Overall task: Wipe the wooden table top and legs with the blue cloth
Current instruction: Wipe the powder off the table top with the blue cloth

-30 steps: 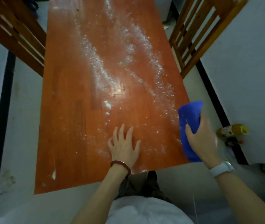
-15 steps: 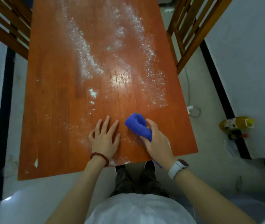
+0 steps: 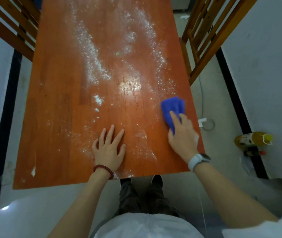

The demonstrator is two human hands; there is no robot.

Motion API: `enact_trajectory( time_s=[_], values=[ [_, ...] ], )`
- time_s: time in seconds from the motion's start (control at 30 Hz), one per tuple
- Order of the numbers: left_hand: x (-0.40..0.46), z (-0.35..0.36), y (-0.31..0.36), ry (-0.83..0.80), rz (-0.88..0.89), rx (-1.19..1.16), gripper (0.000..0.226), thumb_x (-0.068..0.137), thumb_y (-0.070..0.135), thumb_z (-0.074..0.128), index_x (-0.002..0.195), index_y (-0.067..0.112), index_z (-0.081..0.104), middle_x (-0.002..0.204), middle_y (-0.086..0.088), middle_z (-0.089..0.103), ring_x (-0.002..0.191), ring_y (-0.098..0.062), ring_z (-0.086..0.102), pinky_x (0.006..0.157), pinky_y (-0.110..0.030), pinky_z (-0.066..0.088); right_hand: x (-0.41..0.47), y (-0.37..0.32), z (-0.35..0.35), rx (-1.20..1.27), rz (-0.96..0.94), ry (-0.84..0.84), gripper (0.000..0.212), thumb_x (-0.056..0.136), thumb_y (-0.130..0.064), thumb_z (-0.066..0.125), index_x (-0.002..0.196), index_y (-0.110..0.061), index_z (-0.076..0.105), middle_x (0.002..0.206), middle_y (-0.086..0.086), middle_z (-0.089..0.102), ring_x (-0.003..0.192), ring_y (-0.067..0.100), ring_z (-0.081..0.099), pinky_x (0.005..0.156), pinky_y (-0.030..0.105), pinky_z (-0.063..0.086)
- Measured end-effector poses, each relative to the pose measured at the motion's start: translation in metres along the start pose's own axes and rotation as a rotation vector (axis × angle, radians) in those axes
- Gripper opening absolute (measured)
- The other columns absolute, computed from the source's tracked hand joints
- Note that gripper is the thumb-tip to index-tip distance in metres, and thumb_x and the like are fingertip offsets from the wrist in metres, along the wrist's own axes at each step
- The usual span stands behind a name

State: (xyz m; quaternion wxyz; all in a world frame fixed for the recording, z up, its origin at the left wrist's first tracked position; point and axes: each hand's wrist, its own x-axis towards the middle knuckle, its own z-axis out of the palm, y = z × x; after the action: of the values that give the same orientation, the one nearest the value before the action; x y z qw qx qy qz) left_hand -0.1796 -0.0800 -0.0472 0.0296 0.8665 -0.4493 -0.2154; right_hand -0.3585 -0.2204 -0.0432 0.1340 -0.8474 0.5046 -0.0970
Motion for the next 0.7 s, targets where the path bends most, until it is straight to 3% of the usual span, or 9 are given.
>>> enact_trajectory(
  time_s=[0.13,0.2,0.27,0.4,0.53,0.63,0.7],
  values=[
    [0.001,-0.004,0.0,0.013,-0.001,-0.044,0.046,0.094,0.036,0.037,0.139,0.037,0.027,0.154,0.007,0.011,0.142,-0.017,0.002,0.112,-0.044,0.006,-0.035,-0.023,0.004,0.182,-0.315,-0.235,0.06,0.07,-0.014,0.061,0.128,-0.025,0.05,0.116,0.006,0.058,0.093,0.026,0.06,0.059,0.035,0.055],
    [0.003,-0.007,-0.002,0.01,-0.008,-0.049,0.045,0.095,0.035,0.036,0.139,0.036,0.028,0.153,0.009,0.014,0.142,-0.016,0.004,0.111,-0.043,0.008,-0.029,-0.019,-0.005,0.368,-0.263,-0.235,0.057,0.073,-0.015,0.052,0.128,-0.026,0.051,0.116,0.005,0.057,0.097,0.022,0.059,0.068,0.035,0.055],
    [0.006,-0.011,-0.003,0.005,-0.011,-0.051,0.044,0.095,0.035,0.035,0.138,0.036,0.03,0.152,0.011,0.018,0.141,-0.015,0.008,0.111,-0.042,0.009,-0.008,-0.005,-0.017,0.422,-0.179,-0.062,0.055,0.073,-0.012,0.05,0.127,-0.021,0.053,0.114,0.008,0.057,0.094,0.023,0.059,0.074,0.032,0.053],
    [0.017,-0.023,0.001,0.07,-0.048,-0.087,0.042,0.093,0.032,0.04,0.135,0.03,0.038,0.148,0.005,0.028,0.137,-0.02,0.017,0.11,-0.044,0.015,0.058,0.02,-0.03,0.216,0.027,0.22,0.051,0.079,-0.01,0.05,0.13,-0.013,0.048,0.116,0.017,0.055,0.093,0.033,0.056,0.072,0.037,0.048],
    [0.043,-0.032,-0.001,0.102,-0.079,-0.052,0.049,0.092,0.037,0.04,0.139,0.031,0.029,0.154,-0.001,0.014,0.141,-0.024,0.006,0.112,-0.049,0.01,0.093,0.012,-0.005,-0.042,0.187,0.03,0.057,0.085,-0.016,0.052,0.139,-0.02,0.036,0.134,0.011,0.044,0.108,0.035,0.045,0.071,0.04,0.045],
    [0.065,-0.038,-0.009,0.086,-0.106,-0.029,0.054,0.092,0.042,0.038,0.142,0.034,0.02,0.155,0.0,0.001,0.142,-0.024,-0.003,0.113,-0.05,0.004,0.067,-0.017,0.013,-0.088,-0.126,-0.004,0.062,0.074,-0.014,0.066,0.131,-0.022,0.047,0.124,0.007,0.054,0.09,0.03,0.053,0.057,0.028,0.042],
    [0.075,-0.038,-0.018,0.064,-0.148,-0.028,0.055,0.092,0.044,0.037,0.142,0.035,0.017,0.155,0.001,-0.001,0.142,-0.024,-0.005,0.114,-0.05,0.003,0.04,-0.031,0.018,0.027,-0.327,-0.12,0.06,0.069,-0.012,0.067,0.126,-0.026,0.052,0.118,0.003,0.058,0.088,0.027,0.056,0.055,0.026,0.044]
  ],
)
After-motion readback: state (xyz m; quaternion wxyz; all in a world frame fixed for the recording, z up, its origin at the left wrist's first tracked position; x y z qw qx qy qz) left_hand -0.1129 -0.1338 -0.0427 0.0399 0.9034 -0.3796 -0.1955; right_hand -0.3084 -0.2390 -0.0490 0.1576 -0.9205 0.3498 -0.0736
